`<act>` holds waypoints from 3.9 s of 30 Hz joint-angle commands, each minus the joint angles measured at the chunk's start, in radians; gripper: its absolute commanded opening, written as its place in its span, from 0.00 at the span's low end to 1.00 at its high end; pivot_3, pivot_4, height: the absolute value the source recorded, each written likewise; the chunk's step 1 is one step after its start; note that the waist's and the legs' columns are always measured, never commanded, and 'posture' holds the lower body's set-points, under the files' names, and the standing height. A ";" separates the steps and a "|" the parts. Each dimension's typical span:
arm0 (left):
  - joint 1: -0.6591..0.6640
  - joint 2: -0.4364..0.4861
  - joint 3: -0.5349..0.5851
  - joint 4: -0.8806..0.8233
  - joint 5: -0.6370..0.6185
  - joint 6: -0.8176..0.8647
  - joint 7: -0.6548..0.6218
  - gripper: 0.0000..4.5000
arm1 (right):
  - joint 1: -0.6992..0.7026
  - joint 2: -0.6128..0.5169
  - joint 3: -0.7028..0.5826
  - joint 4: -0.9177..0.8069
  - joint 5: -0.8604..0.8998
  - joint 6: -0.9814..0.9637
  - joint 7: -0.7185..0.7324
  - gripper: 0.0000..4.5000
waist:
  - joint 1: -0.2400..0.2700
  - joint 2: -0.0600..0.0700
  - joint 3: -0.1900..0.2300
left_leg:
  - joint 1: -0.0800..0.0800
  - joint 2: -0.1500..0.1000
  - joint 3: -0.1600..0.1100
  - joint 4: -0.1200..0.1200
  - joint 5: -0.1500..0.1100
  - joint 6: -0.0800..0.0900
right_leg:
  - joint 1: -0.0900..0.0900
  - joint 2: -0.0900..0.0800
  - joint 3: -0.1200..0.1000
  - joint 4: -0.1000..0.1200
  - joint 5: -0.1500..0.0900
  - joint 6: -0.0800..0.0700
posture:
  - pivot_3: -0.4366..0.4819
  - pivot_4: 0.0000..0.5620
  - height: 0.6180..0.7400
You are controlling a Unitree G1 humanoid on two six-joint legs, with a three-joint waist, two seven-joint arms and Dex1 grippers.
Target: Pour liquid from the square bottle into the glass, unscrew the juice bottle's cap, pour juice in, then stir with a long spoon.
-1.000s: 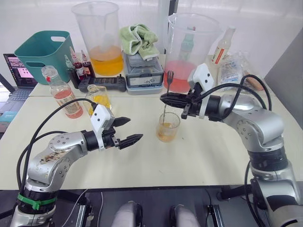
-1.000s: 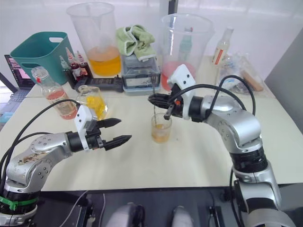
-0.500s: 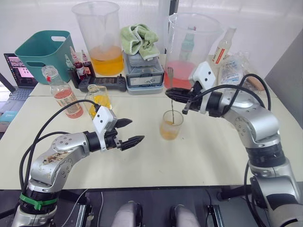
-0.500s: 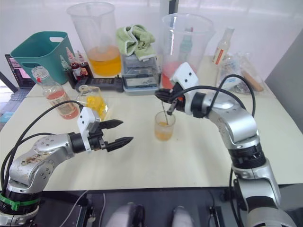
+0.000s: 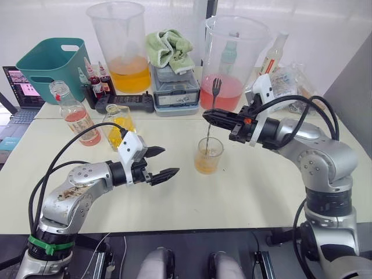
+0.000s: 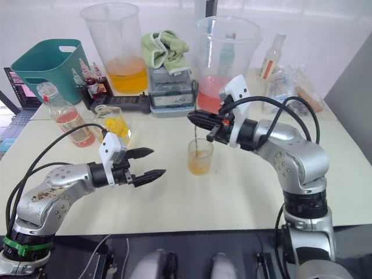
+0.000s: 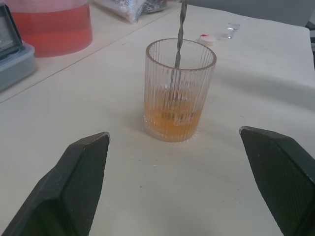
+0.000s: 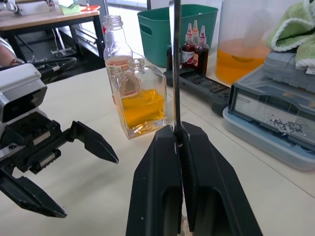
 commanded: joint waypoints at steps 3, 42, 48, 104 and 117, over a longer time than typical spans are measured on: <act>-0.025 -0.008 0.004 -0.035 -0.011 -0.001 0.004 0.99 | -0.017 0.002 0.044 0.041 -0.124 -0.167 -0.006 0.00 | 0.001 0.000 0.000 | 0.000 0.000 0.000 0.000 0.000 0.000 | 0.000 0.000 0.000 0.000 0.000 0.000 | 0.48 0.27 0.99; -0.053 -0.012 -0.018 -0.022 0.000 0.016 -0.004 0.99 | -0.068 0.072 0.063 0.079 -0.152 -0.140 -0.056 0.00 | -0.001 0.000 0.000 | 0.000 0.000 0.000 0.000 0.000 0.000 | 0.000 0.001 0.000 0.001 0.000 0.000 | 0.48 0.27 0.99; -0.052 -0.013 -0.019 -0.022 0.002 0.013 -0.005 0.99 | -0.056 0.067 0.056 0.007 -0.052 -0.023 -0.011 0.00 | -0.002 0.000 0.000 | 0.000 0.000 0.000 0.000 0.000 0.000 | 0.000 0.001 0.000 0.001 0.000 0.000 | 0.48 0.27 0.99; -0.041 -0.018 -0.021 -0.004 0.008 -0.024 -0.045 0.99 | -0.149 -0.072 -0.077 -0.028 0.098 0.035 0.023 0.00 | 0.002 0.000 0.000 | 0.000 0.000 0.000 0.001 0.000 0.000 | 0.000 0.001 0.000 0.001 0.000 0.000 | 0.48 0.27 0.99; -0.046 -0.020 -0.009 -0.011 0.000 -0.028 -0.047 0.99 | -0.149 -0.160 -0.097 -0.031 0.136 0.084 0.017 0.00 | 0.003 0.000 0.000 | 0.000 0.000 0.000 0.001 0.000 0.000 | 0.000 0.001 0.000 0.001 0.000 0.000 | 0.48 0.27 0.99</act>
